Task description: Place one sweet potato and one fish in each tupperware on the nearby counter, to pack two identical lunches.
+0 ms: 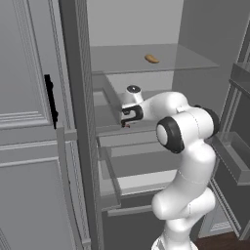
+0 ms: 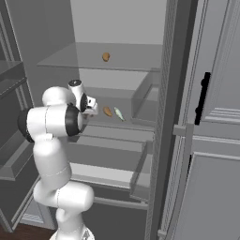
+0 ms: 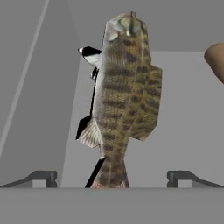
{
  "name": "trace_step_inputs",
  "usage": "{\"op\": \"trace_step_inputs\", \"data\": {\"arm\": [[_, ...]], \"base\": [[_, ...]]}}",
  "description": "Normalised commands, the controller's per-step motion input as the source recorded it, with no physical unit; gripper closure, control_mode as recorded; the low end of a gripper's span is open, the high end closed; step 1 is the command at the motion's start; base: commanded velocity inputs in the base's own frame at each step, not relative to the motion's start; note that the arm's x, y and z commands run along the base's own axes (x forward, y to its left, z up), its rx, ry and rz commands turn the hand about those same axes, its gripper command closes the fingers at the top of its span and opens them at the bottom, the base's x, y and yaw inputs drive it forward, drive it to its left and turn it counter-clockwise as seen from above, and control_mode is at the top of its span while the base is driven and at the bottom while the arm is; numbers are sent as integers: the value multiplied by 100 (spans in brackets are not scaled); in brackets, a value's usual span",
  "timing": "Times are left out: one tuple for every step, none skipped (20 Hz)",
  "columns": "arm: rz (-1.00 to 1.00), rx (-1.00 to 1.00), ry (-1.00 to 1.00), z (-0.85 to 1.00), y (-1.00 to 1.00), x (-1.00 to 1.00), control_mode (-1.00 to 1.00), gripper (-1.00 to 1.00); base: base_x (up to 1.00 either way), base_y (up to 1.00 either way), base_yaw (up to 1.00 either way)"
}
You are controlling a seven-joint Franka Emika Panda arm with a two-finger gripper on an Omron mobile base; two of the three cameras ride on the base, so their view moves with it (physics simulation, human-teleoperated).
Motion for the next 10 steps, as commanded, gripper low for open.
{"op": "trace_step_inputs", "data": {"arm": [[0,-1,-2,-35,9,12,-100,-100],[0,-1,-1,-27,7,16,-100,-100],[0,0,0,-24,5,19,-100,-100],[0,-1,0,-19,5,20,-100,-100],[0,0,0,-18,5,21,-100,-100],[0,0,0,-19,6,19,-100,-100],[0,0,0,-19,6,17,-100,-100],[0,-1,0,-21,7,19,-100,-100],[0,-1,0,-23,7,19,-100,-100],[0,-1,0,-24,5,16,-100,-100]], "base": [[0,0,0],[0,0,0],[0,0,0],[0,0,0],[0,0,0],[0,0,0],[0,0,0],[0,0,0],[0,0,0],[0,0,0]]}}
